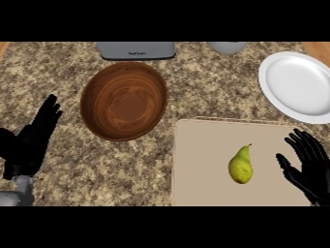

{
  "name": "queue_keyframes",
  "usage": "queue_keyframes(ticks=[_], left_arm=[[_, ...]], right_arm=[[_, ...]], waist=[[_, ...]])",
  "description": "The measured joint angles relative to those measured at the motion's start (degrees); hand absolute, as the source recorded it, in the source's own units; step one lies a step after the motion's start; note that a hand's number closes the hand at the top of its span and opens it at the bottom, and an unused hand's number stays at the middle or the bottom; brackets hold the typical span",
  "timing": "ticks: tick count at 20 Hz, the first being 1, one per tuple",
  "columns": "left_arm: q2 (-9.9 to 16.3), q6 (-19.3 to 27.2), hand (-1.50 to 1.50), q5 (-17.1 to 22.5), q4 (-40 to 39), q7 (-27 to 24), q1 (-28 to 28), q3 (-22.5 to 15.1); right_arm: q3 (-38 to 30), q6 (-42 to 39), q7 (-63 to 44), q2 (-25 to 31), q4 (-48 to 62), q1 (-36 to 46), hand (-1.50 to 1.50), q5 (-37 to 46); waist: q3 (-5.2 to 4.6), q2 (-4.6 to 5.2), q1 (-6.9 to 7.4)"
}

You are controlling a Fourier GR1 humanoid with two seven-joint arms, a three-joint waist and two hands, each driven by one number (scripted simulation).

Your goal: Pick the pear from the tray and place it in the plate

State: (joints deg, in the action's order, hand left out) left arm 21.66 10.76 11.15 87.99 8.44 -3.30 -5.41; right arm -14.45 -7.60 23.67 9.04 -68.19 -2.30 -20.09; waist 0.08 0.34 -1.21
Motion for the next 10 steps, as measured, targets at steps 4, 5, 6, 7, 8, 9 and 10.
queue_keyframes(ticks=[4,5,6,7,8,9,10], left_arm=[[-1.2,-1.3,0.0,-0.1,-4.2,0.0,-3.2,0.0],[-1.5,-1.4,0.0,-0.2,-4.6,0.1,-3.8,0.0],[-2.0,-1.4,0.0,-0.5,-5.7,-0.3,-4.3,-0.1],[-1.7,-2.1,0.0,-0.3,-6.1,-0.5,-4.3,0.4],[-2.1,-1.9,0.0,-0.6,-6.7,-0.7,-4.6,0.3],[-2.3,-1.8,0.0,-0.8,-6.5,-0.7,-4.5,0.2],[-2.4,-1.9,0.0,-0.9,-6.0,-0.5,-4.3,0.1]], right_arm=[[1.3,-5.0,9.4,1.9,5.2,-0.2,-1.5,4.3],[1.9,-5.3,10.5,2.4,5.4,-0.5,-1.5,5.6],[2.4,-5.6,11.2,3.1,6.0,-0.5,-1.5,6.7],[2.9,-5.8,11.5,3.7,6.4,-0.5,-1.5,7.6],[3.5,-5.8,11.9,4.1,6.9,-0.5,-1.5,8.8],[4.1,-5.7,12.0,4.5,7.0,-0.6,-1.5,9.8],[4.8,-5.1,12.3,4.8,6.9,-0.9,-1.5,11.0]], waist=[[-1.31,-0.57,0.8],[-1.42,-0.64,0.91],[-1.56,-0.71,0.96],[-1.59,-0.74,1.06],[-1.67,-0.77,1.11],[-1.67,-0.81,1.18],[-1.7,-0.86,1.25]])
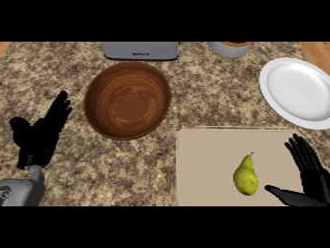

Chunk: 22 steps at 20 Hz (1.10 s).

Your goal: Pick the pear from the tray and place it in the plate

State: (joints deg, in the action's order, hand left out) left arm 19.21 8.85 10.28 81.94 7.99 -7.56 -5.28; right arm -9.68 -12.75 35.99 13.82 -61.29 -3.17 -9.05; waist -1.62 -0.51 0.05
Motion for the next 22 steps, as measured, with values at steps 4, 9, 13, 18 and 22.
queue_keyframes(ticks=[4,9,13,18,22], left_arm=[[0.1,-0.6,0.0,0.0,0.8,1.7,-0.8,0.7],[-0.5,-1.8,0.0,-0.7,-1.7,0.4,-1.8,1.7],[-0.3,-3.2,0.0,-0.5,-1.8,0.6,-2.0,2.8],[-1.4,-2.7,0.0,-1.8,-1.8,1.0,-2.5,3.1],[-1.6,-3.1,0.0,-2.4,-0.7,1.7,-1.7,3.7]], right_arm=[[1.2,-0.4,-2.6,1.4,-2.6,-1.6,-1.5,1.3],[3.5,-1.3,-9.1,3.6,-5.1,-1.5,-1.5,3.7],[5.8,-1.9,-14.2,5.1,-8.9,-2.2,-1.5,6.3],[8.3,0.1,-19.3,5.8,-10.1,-0.4,-1.5,11.6],[9.8,-0.5,-23.9,6.3,-11.8,0.6,-1.5,14.2]], waist=[[0.68,0.1,-0.04],[1.22,0.34,-0.29],[1.37,0.37,-0.21],[1.34,0.32,-0.15],[1.32,0.29,-0.12]])
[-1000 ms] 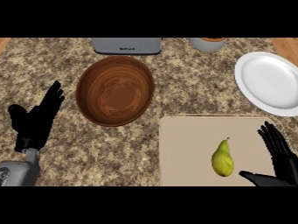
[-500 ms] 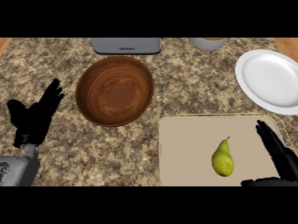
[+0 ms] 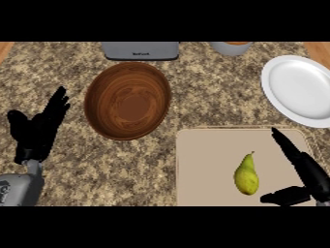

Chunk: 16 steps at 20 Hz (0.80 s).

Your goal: Pick the pear from the tray and place it in the plate

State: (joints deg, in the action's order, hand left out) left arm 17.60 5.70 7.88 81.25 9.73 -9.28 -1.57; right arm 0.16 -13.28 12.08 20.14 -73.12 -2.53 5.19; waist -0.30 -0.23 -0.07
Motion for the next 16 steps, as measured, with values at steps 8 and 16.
queue_keyframes(ticks=[8,16], left_arm=[[-0.3,-2.7,0.0,-0.4,-0.3,-0.9,0.7,2.3],[-2.6,-2.3,0.0,-2.7,-0.9,-0.7,-0.4,2.7]], right_arm=[[1.9,-2.7,-4.7,-0.5,0.6,2.8,-1.5,3.8],[2.3,-1.4,-4.5,-3.0,4.9,6.3,-1.5,8.2]], waist=[[-0.15,-0.09,-0.11],[-0.59,-0.46,-0.31]])
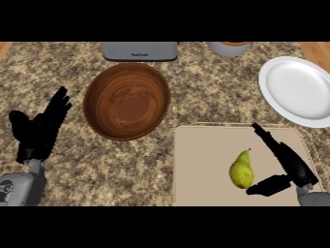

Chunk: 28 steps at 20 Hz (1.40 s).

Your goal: Pick the pear from the tray and place it in the plate

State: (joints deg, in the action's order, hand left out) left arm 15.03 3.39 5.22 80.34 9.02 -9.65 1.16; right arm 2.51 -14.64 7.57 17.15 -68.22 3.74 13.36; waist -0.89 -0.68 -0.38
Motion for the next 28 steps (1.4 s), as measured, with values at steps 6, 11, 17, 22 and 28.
queue_keyframes(ticks=[6,11,17,22,28], left_arm=[[-0.4,-0.6,0.0,-0.5,0.1,1.0,-0.5,0.6],[-0.8,-0.8,0.0,-1.1,-0.6,0.5,-0.5,0.7],[-0.6,-1.5,0.0,-0.9,-0.1,0.6,-0.5,1.5],[-0.6,-2.1,0.0,-1.3,0.0,0.1,0.0,2.0],[-1.2,-2.4,0.0,-1.4,-0.4,0.3,-0.6,1.8]], right_arm=[[0.4,-0.3,-1.9,-0.3,-0.1,1.0,-1.5,2.2],[1.8,-1.3,-1.3,-0.1,0.6,2.1,1.5,4.2],[2.9,-0.4,1.8,-1.3,0.6,2.4,1.5,5.9],[2.9,0.1,0.8,-3.6,-0.2,3.6,1.5,5.8],[9.6,3.4,-0.7,-2.0,0.2,9.6,1.5,17.4]], waist=[[0.02,0.03,-0.08],[-0.24,-0.08,-0.19],[-0.13,0.05,-0.18],[0.16,0.15,0.08],[0.53,0.5,1.06]])
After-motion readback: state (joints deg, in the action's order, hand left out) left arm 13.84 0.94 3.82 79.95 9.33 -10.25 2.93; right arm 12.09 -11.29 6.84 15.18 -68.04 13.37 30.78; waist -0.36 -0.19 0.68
